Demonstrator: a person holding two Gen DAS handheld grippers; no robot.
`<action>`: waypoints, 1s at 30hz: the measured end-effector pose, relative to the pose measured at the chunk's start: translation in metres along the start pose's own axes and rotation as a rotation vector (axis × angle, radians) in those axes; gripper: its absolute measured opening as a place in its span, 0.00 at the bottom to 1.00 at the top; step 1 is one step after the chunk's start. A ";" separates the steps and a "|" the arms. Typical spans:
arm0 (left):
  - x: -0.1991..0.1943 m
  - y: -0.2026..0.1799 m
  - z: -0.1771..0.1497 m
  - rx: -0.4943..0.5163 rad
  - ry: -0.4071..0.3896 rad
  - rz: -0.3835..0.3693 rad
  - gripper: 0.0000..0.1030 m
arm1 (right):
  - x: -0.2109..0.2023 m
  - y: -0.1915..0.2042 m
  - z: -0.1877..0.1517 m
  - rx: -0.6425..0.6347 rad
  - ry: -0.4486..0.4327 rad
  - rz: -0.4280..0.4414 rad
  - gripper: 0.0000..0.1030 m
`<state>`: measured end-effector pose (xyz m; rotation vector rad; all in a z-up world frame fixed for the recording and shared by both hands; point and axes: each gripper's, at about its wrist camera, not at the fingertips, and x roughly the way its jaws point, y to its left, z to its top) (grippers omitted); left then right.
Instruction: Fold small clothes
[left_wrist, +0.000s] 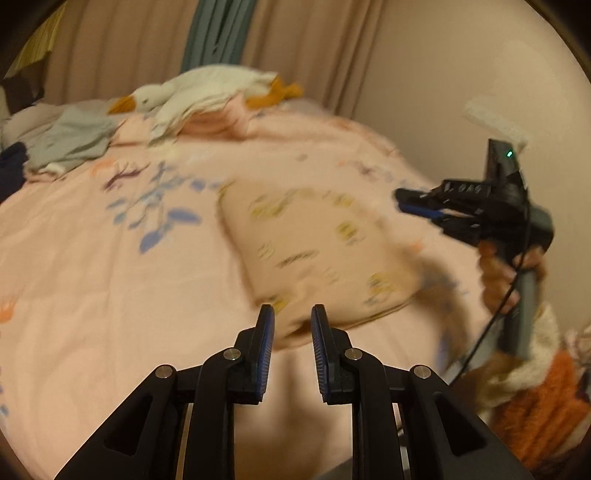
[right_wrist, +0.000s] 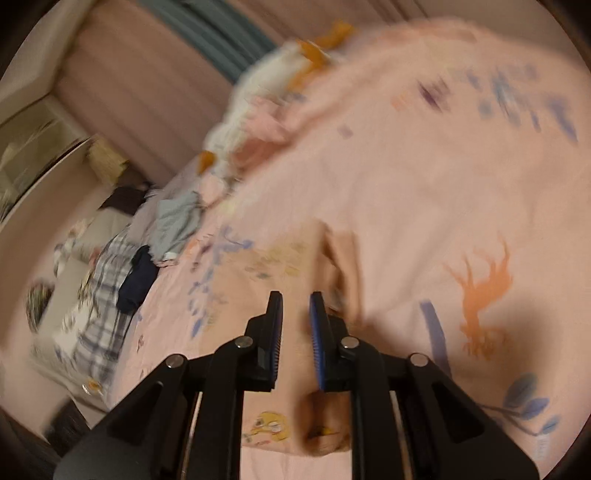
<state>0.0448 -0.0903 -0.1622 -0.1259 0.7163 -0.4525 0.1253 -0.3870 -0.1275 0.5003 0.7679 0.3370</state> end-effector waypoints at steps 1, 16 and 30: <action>0.003 -0.002 0.005 -0.012 -0.011 -0.032 0.19 | -0.006 0.010 -0.001 -0.036 -0.011 0.038 0.14; 0.060 -0.011 -0.022 0.047 0.196 0.021 0.19 | 0.039 -0.008 -0.036 -0.138 0.242 -0.104 0.01; 0.133 0.049 0.065 -0.171 0.163 -0.034 0.19 | 0.107 -0.009 0.034 -0.058 0.237 -0.071 0.04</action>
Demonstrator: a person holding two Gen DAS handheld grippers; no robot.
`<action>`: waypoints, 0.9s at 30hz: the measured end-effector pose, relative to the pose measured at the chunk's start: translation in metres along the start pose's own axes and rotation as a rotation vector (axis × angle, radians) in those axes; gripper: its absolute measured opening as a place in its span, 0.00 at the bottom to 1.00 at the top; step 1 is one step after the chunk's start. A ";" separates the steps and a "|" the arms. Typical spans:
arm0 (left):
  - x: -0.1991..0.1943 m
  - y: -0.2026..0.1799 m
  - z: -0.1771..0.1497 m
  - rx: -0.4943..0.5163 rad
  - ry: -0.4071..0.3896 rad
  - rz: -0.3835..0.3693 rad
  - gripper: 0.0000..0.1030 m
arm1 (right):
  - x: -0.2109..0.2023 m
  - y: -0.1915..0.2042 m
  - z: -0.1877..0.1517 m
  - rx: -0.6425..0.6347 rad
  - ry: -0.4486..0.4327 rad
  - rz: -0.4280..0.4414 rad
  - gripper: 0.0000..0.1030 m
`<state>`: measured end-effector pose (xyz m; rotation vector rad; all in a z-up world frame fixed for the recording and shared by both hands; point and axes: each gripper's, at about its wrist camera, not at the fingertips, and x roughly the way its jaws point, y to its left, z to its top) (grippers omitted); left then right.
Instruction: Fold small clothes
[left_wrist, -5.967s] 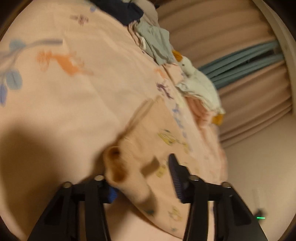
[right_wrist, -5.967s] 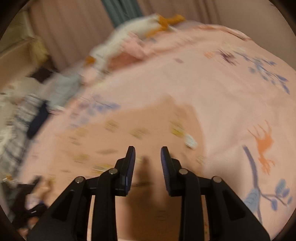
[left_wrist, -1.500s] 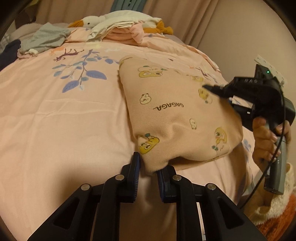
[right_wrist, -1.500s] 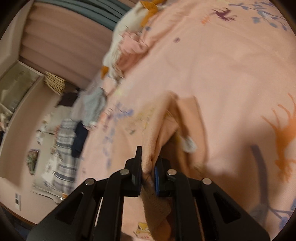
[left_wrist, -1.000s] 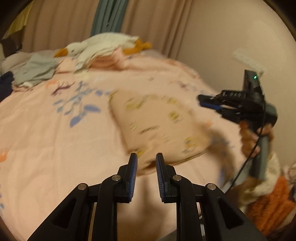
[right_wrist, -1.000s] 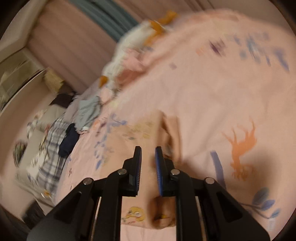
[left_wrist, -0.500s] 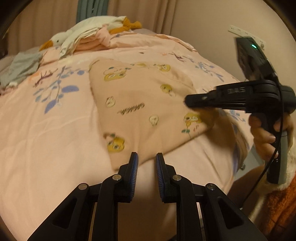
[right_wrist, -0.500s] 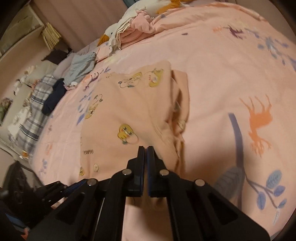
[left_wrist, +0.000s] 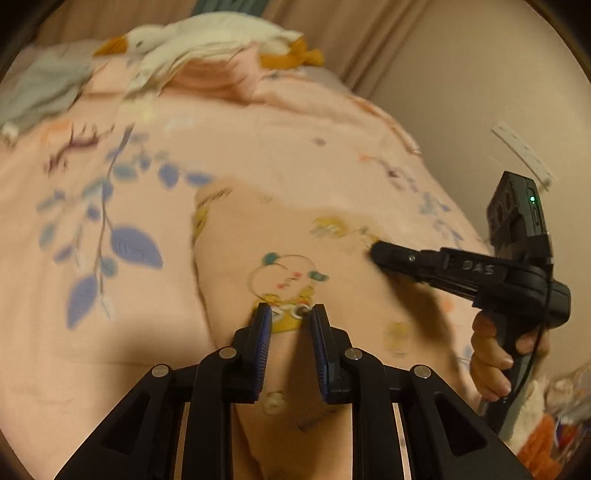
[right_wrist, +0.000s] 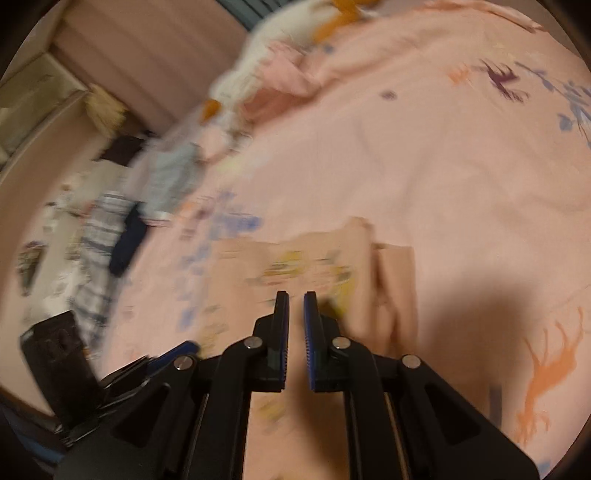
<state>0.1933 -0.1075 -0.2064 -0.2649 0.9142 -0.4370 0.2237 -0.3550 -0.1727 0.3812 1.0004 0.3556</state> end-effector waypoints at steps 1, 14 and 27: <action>0.005 0.002 -0.003 0.006 -0.004 0.013 0.19 | 0.011 -0.006 0.001 -0.013 0.006 -0.084 0.00; -0.037 -0.008 -0.037 0.074 -0.041 0.091 0.19 | -0.043 0.018 -0.042 -0.055 -0.059 0.117 0.09; -0.020 -0.002 -0.054 0.048 -0.012 0.124 0.24 | -0.016 0.022 -0.072 -0.100 -0.020 -0.131 0.00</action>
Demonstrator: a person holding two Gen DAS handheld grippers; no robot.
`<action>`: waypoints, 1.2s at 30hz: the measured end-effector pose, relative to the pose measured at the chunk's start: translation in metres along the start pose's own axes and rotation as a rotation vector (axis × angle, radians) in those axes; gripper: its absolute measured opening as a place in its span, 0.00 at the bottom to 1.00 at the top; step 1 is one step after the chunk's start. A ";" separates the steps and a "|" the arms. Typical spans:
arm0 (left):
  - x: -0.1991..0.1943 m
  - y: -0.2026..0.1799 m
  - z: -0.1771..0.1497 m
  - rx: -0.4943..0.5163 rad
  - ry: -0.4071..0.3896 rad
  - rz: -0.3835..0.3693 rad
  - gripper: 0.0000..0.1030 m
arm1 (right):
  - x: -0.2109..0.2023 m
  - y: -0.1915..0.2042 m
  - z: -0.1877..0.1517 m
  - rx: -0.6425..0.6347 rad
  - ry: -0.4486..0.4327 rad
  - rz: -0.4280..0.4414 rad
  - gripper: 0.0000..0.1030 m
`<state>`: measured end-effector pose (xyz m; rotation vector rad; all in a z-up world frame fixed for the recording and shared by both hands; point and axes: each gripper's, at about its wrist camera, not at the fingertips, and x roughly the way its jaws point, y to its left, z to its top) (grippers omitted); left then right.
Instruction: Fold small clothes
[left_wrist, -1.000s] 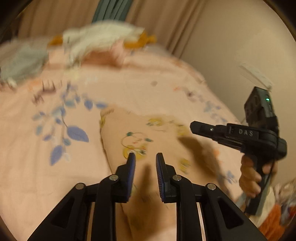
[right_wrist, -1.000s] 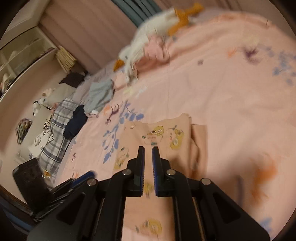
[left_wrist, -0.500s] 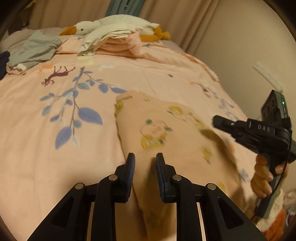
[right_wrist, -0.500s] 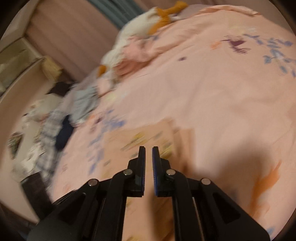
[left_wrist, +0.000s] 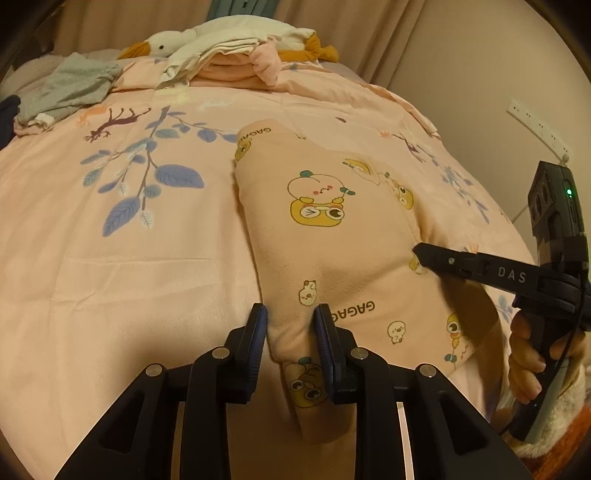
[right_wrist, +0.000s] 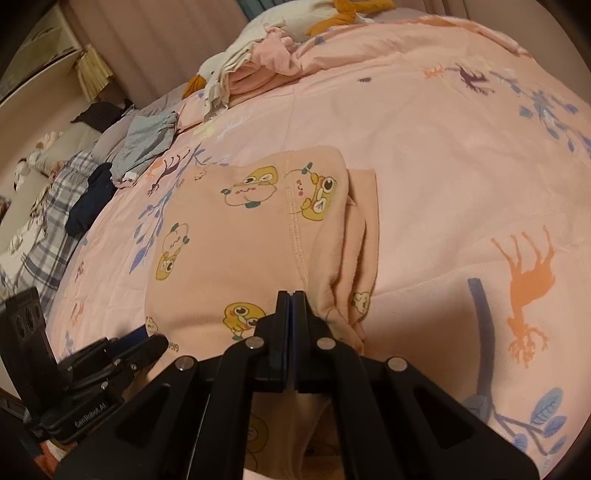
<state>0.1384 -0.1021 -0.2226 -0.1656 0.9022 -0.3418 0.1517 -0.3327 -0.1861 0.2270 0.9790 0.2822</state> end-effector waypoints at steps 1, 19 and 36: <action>0.000 -0.002 0.000 0.008 -0.003 0.010 0.24 | 0.001 -0.003 0.001 0.012 0.000 0.005 0.00; -0.026 0.042 0.032 -0.219 -0.050 -0.400 0.88 | -0.063 -0.052 0.008 0.197 -0.110 0.209 0.87; 0.038 0.039 0.042 -0.374 0.215 -0.573 0.96 | 0.012 -0.056 0.027 0.378 0.200 0.380 0.87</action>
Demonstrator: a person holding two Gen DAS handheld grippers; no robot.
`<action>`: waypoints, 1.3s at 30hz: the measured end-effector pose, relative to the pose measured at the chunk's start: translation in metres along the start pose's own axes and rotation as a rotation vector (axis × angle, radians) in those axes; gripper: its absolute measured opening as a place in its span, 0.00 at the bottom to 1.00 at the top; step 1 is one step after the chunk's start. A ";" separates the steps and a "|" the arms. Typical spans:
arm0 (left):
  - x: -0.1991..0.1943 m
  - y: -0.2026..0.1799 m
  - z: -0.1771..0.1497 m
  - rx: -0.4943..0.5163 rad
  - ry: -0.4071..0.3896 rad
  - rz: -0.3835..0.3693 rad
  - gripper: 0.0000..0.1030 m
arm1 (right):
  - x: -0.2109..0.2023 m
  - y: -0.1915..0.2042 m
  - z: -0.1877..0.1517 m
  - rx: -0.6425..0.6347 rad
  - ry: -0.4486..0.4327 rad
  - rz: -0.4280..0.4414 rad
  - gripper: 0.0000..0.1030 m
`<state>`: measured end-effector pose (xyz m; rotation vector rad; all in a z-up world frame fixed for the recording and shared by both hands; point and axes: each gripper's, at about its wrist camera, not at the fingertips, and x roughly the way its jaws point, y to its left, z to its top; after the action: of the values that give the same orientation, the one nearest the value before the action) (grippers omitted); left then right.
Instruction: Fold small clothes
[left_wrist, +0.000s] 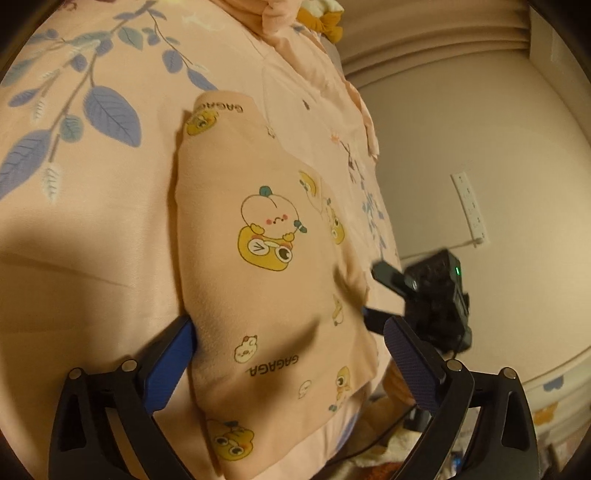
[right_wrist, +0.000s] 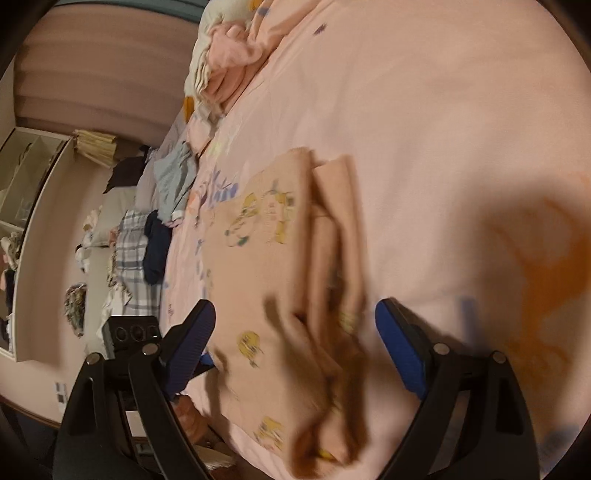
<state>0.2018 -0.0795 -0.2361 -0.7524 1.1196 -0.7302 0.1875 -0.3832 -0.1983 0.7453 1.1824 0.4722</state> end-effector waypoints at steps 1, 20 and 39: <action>0.000 0.000 0.001 0.006 0.008 0.001 0.96 | 0.010 0.002 0.004 0.001 0.025 0.013 0.87; 0.025 0.002 0.030 -0.024 0.019 -0.060 0.94 | 0.011 -0.004 0.008 -0.003 -0.002 -0.012 0.63; 0.035 0.012 0.023 -0.039 -0.058 0.065 0.36 | 0.022 -0.005 0.006 -0.060 -0.079 -0.074 0.22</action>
<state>0.2344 -0.0981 -0.2575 -0.7627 1.1031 -0.6298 0.2003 -0.3735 -0.2153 0.6612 1.1138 0.4114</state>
